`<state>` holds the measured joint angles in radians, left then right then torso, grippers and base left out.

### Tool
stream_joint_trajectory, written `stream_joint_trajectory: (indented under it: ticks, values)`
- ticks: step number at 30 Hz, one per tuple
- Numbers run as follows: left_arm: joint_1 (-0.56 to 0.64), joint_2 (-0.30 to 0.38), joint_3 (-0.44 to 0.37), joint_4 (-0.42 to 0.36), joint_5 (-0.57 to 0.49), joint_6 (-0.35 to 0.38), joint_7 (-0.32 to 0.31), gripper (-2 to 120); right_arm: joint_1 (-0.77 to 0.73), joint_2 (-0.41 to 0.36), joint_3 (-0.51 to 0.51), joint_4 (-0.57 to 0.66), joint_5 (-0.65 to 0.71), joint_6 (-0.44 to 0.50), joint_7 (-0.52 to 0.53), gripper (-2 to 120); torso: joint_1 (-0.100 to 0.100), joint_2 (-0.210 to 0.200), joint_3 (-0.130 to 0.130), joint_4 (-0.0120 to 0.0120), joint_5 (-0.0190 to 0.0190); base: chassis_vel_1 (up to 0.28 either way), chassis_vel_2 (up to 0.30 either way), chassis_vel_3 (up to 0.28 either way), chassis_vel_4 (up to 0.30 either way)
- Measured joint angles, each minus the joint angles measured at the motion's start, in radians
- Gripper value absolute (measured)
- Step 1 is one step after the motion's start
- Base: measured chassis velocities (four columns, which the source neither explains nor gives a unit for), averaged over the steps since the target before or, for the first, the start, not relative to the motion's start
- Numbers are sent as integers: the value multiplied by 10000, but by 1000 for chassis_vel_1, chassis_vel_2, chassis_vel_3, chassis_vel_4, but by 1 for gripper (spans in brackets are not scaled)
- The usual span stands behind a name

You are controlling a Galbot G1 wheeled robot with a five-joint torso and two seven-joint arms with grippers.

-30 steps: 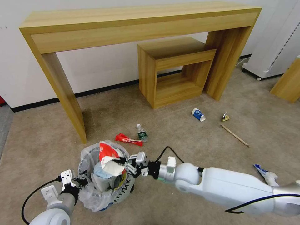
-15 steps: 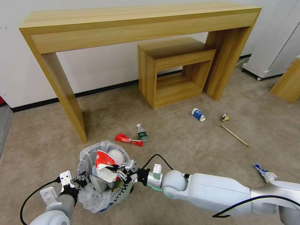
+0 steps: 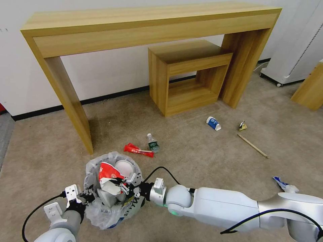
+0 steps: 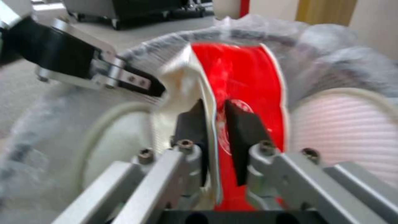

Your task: Pick up the trash bin and place the garbage on the floor into it.

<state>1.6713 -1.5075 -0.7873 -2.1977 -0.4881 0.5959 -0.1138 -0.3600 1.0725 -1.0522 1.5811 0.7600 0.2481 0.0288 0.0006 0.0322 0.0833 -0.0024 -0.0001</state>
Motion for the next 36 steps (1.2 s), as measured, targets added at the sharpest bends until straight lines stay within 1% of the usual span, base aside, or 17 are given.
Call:
stream_joint_trajectory:
  ticks: [2,3,6,7,10,11,13,14,15,16,18,19,21,22,32,36]
  values:
    - [2,-10,6,0,12,0,18,0,-52,-135,87,94,-61,-26,98,28,0,0,0,0,2,0,0,0,0]
    - [2,-10,6,0,12,0,18,0,-52,-135,87,94,-61,-26,98,28,0,0,0,0,2,0,0,0,0]
    - [1,-12,12,27,33,0,21,0,-131,-340,298,335,-78,-26,126,43,0,0,0,0,2,0,0,0,0]
    - [1,-12,12,27,33,0,21,0,-131,-340,298,335,-78,-26,126,43,0,0,0,0,2,0,0,0,0]
    - [-18,-12,11,90,47,0,22,0,-191,-531,524,613,-119,13,127,58,0,0,0,0,1,0,0,0,0]
    - [-18,-12,11,90,47,0,22,0,-191,-531,524,613,-119,13,127,58,0,0,0,0,1,0,0,0,0]
    - [-41,-12,9,140,63,-1,23,0,-272,-630,754,786,-117,31,124,68,0,1,0,0,1,0,0,0,0]
    - [-48,-16,11,149,69,0,23,0,-282,-657,789,811,-127,30,120,70,0,1,-1,0,2,0,0,0,0]
    - [-48,-16,11,149,69,0,23,0,-282,-657,789,811,-127,30,120,70,0,1,-1,0,2,0,0,0,0]
    - [-55,-24,23,149,75,0,23,0,-296,-696,787,810,-183,53,111,78,0,0,0,1,1,0,0,0,0]
    - [-55,-28,31,140,75,-1,24,0,-370,-763,812,825,-243,77,101,86,0,0,0,1,1,0,0,0,0]
    - [-55,-28,31,140,75,-1,24,0,-370,-763,812,825,-243,77,101,86,0,0,0,1,1,0,0,0,0]
    - [-55,-19,22,140,75,-1,24,0,-474,-832,962,909,-238,83,100,96,0,0,-1,0,2,0,0,0,0]
    - [-58,-18,20,140,75,-1,24,0,-489,-849,995,914,-241,82,97,98,0,1,0,0,1,0,0,0,0]
    - [-63,-37,98,100,107,4,41,0,-558,-756,923,746,-544,-243,372,100,0,1,0,2,2,0,0,0,0]
    - [-89,-27,97,109,107,4,49,0,-325,-813,706,841,-243,-314,348,100,0,0,0,2,1,0,0,0,0]
